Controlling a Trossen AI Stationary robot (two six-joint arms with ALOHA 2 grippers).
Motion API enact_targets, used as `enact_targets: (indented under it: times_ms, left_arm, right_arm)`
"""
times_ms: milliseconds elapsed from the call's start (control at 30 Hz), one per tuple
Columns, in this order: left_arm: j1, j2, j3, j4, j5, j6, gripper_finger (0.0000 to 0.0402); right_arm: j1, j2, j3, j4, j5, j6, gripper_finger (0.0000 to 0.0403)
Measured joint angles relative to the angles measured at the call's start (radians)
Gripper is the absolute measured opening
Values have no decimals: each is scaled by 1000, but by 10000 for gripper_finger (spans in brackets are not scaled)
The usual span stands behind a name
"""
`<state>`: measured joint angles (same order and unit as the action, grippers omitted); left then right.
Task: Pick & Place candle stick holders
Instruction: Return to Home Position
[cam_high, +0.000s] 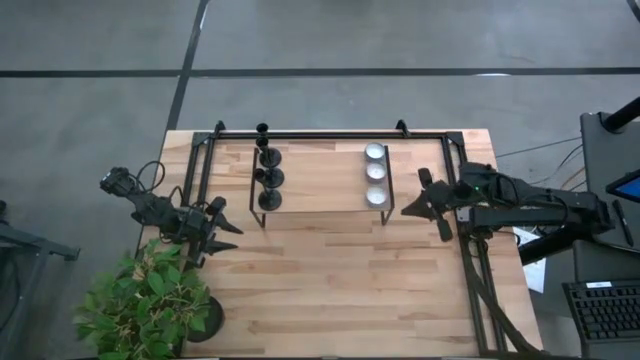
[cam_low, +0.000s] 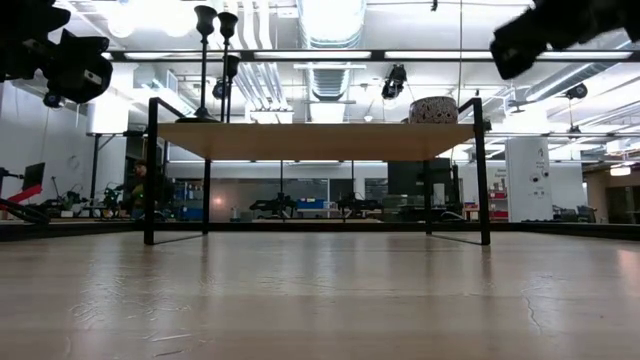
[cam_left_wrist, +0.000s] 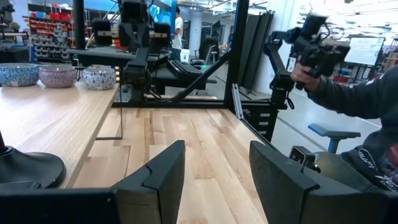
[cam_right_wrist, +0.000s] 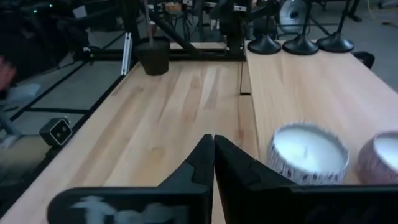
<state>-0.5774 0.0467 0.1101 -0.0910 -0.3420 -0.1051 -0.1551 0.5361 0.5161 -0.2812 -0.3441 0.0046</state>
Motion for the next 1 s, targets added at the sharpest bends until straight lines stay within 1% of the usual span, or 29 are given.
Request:
enact_targets:
  times_ms: [200,433,567,633,733,767,800,867,967,1000]
  left_arm:
    - [0,0,0,0,0,-2,177]
    - [0,0,0,6,0,2,177]
    - [0,2,0,10,-7,58,177]
    - [0,2,0,28,-83,103,177]
    - [0,0,0,58,-237,179,177]
    - [0,-1,0,67,-266,202,177]
    - [0,-5,2,67,-272,226,177]
    - [0,-22,2,71,-231,259,177]
    - [0,-46,2,58,-96,259,177]
    - [-1,-46,2,51,-77,255,177]
  right_arm:
    - [0,-106,-150,91,2,30,8]
    - [0,-190,-314,253,2,-12,8]
    - [0,-216,-388,308,-13,-8,8]
    - [0,-222,-421,350,-38,-12,8]
    - [0,-222,-460,427,-80,-11,8]
    - [0,-222,-472,449,-98,-10,8]
    - [0,-222,-481,457,-109,-8,8]
    - [0,-222,-488,449,-112,-8,8]
    - [0,-222,-488,445,-112,-19,8]
    - [0,-222,-488,446,-110,-31,8]
